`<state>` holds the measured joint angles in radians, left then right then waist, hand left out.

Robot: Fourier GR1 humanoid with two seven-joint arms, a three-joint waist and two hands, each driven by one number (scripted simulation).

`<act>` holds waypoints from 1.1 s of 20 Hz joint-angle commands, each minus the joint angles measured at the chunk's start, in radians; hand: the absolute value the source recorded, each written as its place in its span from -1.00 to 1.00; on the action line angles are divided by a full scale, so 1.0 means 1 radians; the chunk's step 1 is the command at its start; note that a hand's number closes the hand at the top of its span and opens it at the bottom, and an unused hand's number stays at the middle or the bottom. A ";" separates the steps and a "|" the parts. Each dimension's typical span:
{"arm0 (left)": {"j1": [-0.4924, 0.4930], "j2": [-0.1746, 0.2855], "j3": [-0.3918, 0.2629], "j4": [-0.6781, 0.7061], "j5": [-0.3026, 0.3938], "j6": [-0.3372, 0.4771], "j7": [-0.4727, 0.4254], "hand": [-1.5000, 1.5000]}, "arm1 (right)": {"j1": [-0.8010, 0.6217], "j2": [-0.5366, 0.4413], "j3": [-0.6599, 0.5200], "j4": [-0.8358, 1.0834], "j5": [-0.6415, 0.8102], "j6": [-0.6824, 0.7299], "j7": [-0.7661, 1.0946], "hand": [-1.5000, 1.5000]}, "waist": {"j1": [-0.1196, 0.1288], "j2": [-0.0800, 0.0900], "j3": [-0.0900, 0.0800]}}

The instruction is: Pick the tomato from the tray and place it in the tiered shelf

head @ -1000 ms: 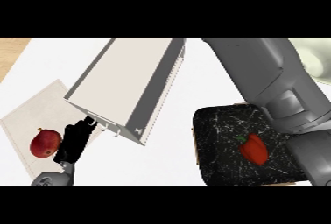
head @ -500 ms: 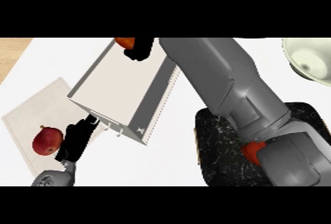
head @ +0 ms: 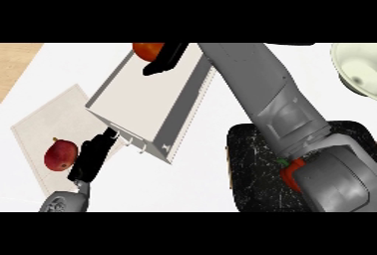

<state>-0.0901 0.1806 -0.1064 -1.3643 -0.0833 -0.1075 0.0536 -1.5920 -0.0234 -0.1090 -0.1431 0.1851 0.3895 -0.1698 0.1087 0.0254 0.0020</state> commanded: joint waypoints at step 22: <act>-0.006 -0.005 0.018 -0.013 0.007 -0.002 0.006 0.00 | 0.106 -0.446 -0.246 0.008 -0.194 -0.132 0.033 -1.00 | -0.012 0.028 -0.001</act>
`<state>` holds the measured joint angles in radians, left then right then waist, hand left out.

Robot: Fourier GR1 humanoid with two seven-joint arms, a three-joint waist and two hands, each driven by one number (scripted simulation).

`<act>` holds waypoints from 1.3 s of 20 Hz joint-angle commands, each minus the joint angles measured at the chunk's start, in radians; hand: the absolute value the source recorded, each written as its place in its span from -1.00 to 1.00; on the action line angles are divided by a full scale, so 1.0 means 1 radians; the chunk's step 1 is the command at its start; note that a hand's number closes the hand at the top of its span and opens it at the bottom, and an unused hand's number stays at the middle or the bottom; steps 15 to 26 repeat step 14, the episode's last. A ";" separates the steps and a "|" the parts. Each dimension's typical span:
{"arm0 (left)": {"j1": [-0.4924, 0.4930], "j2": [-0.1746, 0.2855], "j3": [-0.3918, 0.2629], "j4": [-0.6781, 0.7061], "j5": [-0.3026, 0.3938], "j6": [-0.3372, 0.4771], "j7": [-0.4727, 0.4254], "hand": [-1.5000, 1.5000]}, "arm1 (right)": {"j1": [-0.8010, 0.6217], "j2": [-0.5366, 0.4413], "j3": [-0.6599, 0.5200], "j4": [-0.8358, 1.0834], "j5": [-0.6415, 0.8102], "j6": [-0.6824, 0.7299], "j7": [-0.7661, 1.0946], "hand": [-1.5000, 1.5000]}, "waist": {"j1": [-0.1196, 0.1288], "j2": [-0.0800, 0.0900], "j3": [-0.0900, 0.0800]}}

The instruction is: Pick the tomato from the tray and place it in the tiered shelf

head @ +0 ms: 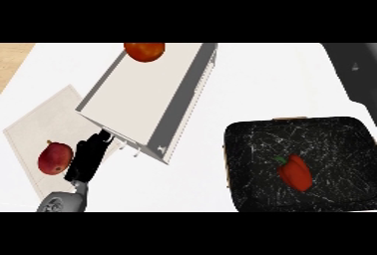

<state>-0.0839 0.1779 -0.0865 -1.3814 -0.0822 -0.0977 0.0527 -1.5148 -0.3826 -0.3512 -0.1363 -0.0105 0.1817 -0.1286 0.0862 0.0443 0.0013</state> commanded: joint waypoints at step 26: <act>-0.044 0.003 -0.001 0.014 0.002 -0.023 0.027 0.00 | 0.115 -0.202 0.059 -0.017 0.078 0.267 -0.154 -1.00 | 0.043 0.016 0.001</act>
